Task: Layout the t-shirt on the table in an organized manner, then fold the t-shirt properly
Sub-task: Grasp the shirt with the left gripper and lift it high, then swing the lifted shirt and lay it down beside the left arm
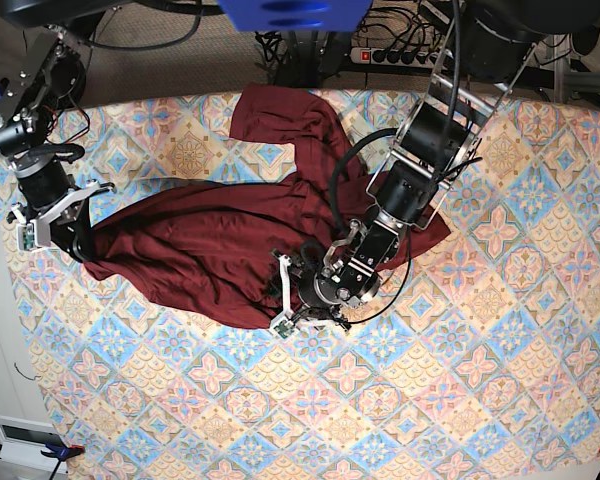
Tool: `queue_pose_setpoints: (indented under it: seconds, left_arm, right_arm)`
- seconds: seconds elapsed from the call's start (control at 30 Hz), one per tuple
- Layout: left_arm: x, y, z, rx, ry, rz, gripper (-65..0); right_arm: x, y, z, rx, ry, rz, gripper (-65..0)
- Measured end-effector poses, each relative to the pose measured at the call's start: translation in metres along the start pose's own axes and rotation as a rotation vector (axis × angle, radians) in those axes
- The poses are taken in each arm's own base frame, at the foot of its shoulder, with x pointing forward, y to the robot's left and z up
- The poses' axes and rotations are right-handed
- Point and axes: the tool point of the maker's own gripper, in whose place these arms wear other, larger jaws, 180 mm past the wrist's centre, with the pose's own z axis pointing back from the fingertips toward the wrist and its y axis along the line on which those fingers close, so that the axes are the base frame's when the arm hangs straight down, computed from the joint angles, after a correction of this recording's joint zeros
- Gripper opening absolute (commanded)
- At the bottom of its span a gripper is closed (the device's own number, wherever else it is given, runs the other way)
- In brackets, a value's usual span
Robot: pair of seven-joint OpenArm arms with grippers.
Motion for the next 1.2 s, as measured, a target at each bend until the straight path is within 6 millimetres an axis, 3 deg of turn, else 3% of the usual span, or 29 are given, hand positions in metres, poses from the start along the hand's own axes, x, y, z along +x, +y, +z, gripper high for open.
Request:
queue_pose_setpoints:
  seconds: [0.03,0.1,0.17,0.23,0.3,0.37,0.43,0.53,0.63,0.87,0.93,1.03,1.2]
  left_arm:
    - [-0.001,0.004,0.003,0.009,-0.004,-0.008,-65.0]
    - [0.002,0.019,0.014,0.042,-0.009,-0.012,-65.0]
    - [0.011,0.05,0.032,0.103,-0.059,0.02,-65.0]
    - [0.027,0.104,0.067,0.216,-0.146,0.07,-65.0]
    - [0.046,0.154,0.112,0.335,-0.227,0.123,-65.0]
    - [0.064,0.185,0.154,0.419,-0.294,0.151,-65.0]
    - [0.081,0.204,0.191,0.479,-0.371,0.171,-65.0]
    - [0.093,0.215,0.223,0.521,-0.422,0.176,-65.0]
    - [0.1,0.219,0.256,0.571,-0.473,0.141,-65.0]
    - [0.153,0.26,0.409,0.897,-0.687,0.001,-65.0]
    - [0.165,0.26,0.437,0.942,-0.727,-0.038,-65.0]
    - [0.159,0.265,0.442,0.957,-0.652,-0.028,-65.0]
    - [0.128,0.259,0.422,0.894,-0.56,-0.011,-65.0]
  right_arm:
    - [0.0,0.0,0.0,0.001,-0.001,-0.001,-64.5]
    - [0.001,0.0,0.0,0.002,-0.004,0.0,-64.5]
    - [0.0,0.0,0.0,0.002,0.001,0.001,-64.5]
    - [0.002,-0.002,-0.002,-0.005,0.0,0.005,-64.5]
    - [0.019,-0.002,-0.008,0.0,-0.047,0.011,-64.6]
    - [0.035,0.002,-0.011,0.024,-0.112,0.006,-64.6]
    - [0.04,0.004,-0.011,0.031,-0.125,0.018,-64.6]
    - [0.03,0.004,-0.01,0.028,-0.091,0.015,-64.6]
    - [0.035,0.005,-0.01,0.035,-0.112,0.011,-64.6]
    - [0.034,0.003,-0.009,0.036,-0.111,-0.035,-64.6]
    - [0.045,0.013,-0.007,0.087,-0.173,-0.07,-64.6]
    - [0.047,0.014,-0.007,0.093,-0.176,-0.08,-64.6]
    - [0.045,0.019,-0.008,0.112,-0.17,-0.084,-64.6]
